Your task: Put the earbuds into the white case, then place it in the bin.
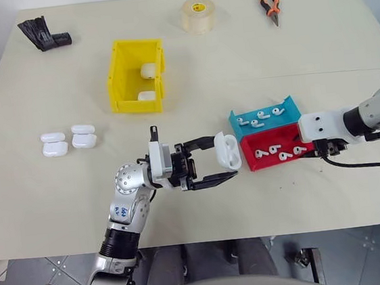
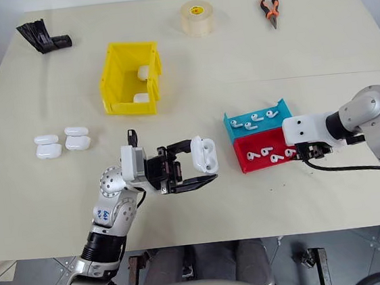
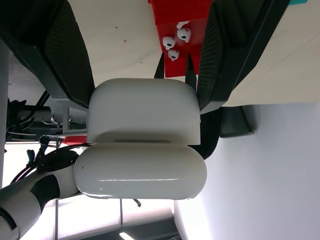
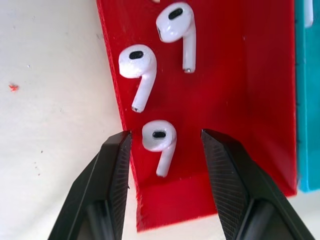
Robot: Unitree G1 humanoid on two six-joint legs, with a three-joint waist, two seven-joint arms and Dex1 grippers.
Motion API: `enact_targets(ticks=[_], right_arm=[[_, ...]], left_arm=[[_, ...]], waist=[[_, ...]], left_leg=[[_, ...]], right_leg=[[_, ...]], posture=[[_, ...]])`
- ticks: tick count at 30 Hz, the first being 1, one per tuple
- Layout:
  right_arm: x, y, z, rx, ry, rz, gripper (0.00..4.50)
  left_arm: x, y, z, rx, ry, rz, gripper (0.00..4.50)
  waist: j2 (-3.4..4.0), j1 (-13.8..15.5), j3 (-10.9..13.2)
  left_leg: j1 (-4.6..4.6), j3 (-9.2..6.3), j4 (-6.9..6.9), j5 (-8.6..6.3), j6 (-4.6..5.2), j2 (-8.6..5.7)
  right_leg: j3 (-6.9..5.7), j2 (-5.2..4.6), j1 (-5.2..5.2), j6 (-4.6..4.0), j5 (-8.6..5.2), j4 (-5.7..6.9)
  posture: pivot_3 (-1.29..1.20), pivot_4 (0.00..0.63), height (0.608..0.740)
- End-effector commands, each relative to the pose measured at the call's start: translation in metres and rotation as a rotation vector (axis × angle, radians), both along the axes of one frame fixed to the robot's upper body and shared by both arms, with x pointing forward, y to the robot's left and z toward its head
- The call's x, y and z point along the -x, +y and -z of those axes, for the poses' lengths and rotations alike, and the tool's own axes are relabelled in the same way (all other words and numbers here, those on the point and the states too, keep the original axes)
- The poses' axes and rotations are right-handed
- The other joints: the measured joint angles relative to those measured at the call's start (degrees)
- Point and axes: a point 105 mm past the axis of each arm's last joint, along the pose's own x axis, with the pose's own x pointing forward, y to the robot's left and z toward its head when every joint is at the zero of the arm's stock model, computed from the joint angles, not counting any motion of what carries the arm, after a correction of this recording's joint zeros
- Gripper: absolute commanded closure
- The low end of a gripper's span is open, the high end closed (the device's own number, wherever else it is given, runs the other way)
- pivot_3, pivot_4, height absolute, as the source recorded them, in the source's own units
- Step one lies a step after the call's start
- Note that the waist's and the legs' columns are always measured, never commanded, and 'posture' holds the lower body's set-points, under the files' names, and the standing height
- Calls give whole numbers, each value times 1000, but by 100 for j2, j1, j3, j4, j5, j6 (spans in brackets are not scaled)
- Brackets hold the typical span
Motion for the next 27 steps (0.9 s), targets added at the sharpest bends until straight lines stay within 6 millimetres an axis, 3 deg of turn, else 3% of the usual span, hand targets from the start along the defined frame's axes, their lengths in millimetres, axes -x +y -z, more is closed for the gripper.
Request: enact_targets(ticks=[1, 10, 15, 25, 27], right_arm=[[-1, -1, -1, 12, -15, -11, 2253], [-2, 0, 3, 11, -10, -10, 2253], [0, 3, 5, 4, 4, -13, 3407], [2, 4, 7, -2, 22, -11, 3407], [3, 4, 8, -5, 28, -12, 3913]], left_arm=[[6, -3, -12, 22, -47, 25, 1773], [4, -1, -13, 15, -51, 23, 1773], [4, -1, -14, 12, -52, 26, 1773], [4, 0, -13, 6, -53, 26, 1773], [3, 0, -13, 5, -54, 26, 1773]], waist=[[0, 0, 0], [0, -6, 0], [0, -17, 0], [0, -16, 0], [0, -16, 0]], left_leg=[[0, 0, 0, 0, 0, 0], [3, 0, 1, 0, 0, 1], [5, 0, 2, 0, 0, 1], [6, 0, 2, 1, -1, 2], [6, 0, 2, 1, -1, 2]], right_leg=[[0, 0, 0, 0, 0, 0], [-1, 1, 4, 0, 0, 1], [0, 1, 5, 0, 0, 2], [-1, 1, 5, 0, 0, 3], [-1, 1, 6, 0, 0, 3]], posture=[[0, 150, 740], [0, 150, 740], [0, 150, 740], [0, 150, 740], [0, 150, 740]])
